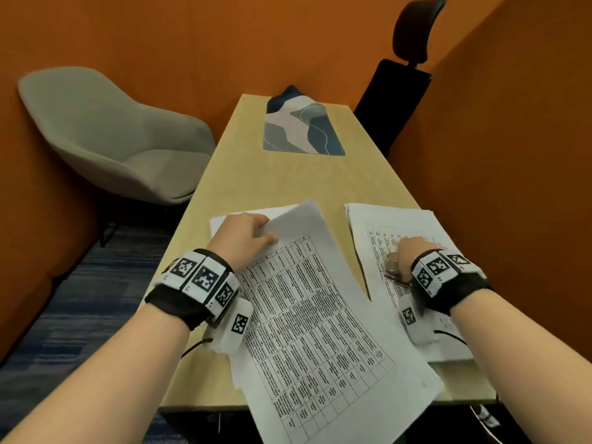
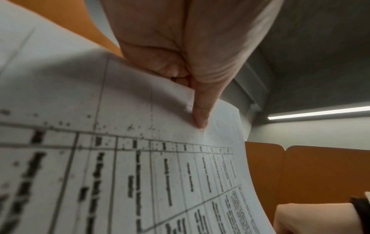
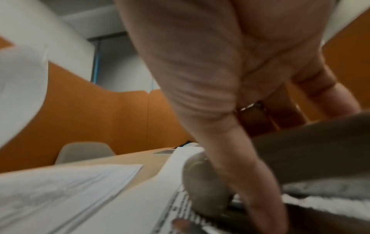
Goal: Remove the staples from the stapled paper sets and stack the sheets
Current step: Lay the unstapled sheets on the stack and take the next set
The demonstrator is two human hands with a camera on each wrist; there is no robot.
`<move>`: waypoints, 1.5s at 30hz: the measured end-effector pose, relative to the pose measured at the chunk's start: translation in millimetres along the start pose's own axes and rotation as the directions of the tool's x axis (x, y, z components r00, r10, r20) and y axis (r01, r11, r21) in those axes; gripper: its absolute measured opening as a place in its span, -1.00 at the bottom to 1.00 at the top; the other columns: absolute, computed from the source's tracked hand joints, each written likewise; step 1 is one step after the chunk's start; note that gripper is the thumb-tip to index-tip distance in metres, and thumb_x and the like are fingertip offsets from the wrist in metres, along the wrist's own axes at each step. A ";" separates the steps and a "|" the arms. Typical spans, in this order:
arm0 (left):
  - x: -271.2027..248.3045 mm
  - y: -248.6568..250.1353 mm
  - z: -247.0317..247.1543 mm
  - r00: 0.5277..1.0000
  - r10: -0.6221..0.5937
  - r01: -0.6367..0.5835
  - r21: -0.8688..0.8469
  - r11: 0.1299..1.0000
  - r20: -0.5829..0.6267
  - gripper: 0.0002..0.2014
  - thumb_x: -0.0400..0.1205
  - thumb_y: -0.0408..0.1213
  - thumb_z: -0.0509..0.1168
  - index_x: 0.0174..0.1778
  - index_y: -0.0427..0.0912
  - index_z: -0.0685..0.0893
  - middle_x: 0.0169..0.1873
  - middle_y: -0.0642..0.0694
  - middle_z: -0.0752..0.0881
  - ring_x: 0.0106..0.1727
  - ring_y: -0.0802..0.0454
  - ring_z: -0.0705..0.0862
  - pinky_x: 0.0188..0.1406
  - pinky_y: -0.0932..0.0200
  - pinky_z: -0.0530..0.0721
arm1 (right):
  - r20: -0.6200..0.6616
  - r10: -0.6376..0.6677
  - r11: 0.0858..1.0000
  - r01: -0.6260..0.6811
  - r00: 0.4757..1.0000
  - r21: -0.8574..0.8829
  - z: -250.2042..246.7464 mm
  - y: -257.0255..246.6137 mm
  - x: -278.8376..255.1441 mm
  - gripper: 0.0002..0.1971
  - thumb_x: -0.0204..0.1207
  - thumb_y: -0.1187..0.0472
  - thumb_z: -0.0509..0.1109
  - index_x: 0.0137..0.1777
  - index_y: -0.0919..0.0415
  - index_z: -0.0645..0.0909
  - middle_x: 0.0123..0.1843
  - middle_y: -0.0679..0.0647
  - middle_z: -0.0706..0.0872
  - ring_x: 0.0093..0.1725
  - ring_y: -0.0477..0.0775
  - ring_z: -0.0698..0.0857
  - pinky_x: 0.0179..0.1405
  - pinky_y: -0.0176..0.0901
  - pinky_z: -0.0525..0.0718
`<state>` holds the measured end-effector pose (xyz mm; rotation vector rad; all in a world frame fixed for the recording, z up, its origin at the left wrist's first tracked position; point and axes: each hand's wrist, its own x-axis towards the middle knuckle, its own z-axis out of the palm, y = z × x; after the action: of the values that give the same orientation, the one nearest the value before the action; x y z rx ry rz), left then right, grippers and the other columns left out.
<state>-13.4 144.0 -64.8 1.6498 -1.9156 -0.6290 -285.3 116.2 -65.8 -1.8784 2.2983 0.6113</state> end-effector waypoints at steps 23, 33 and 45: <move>-13.9 35.7 21.3 0.978 0.205 -0.187 0.291 0.938 -0.033 -0.79 0.69 -0.23 0.11 -0.15 -0.22 0.58 -0.16 -0.24 0.69 -0.05 -0.21 0.63 -0.24 0.13 0.42 | -0.908 -0.011 0.284 0.872 0.419 0.399 -34.4 -85.2 -44.9 -0.46 0.21 -0.15 0.26 -0.08 0.37 0.50 -0.35 0.10 0.65 -0.39 0.14 0.59 -0.47 -0.30 0.46; -15.7 46.2 17.7 0.972 0.234 -0.215 0.319 0.923 -0.022 -0.76 0.71 -0.23 0.07 -0.04 -0.25 0.62 -0.08 -0.24 0.69 0.00 -0.19 0.62 -0.20 0.15 0.41 | -0.847 0.128 0.122 0.839 0.516 0.530 -38.2 -84.3 -38.0 -0.63 0.33 -0.03 0.48 -0.08 0.18 0.44 -0.38 -0.23 0.58 -0.41 -0.39 0.58 -0.40 -0.50 0.49; -14.9 47.8 19.8 0.977 0.212 -0.210 0.326 0.922 0.031 -0.77 0.70 -0.26 0.08 -0.10 -0.25 0.62 -0.26 -0.14 0.55 -0.13 -0.14 0.57 -0.23 0.15 0.40 | -0.749 0.094 0.000 0.753 0.656 0.658 -36.3 -73.0 -33.9 -0.69 0.21 -0.26 0.39 -0.49 -0.04 0.58 -0.59 -0.21 0.61 -0.49 -0.22 0.59 -0.41 -0.32 0.57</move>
<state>-60.3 165.8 -49.8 1.5972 -2.2505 -0.2261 -201.6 122.5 -38.7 -1.6768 1.2655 -1.5918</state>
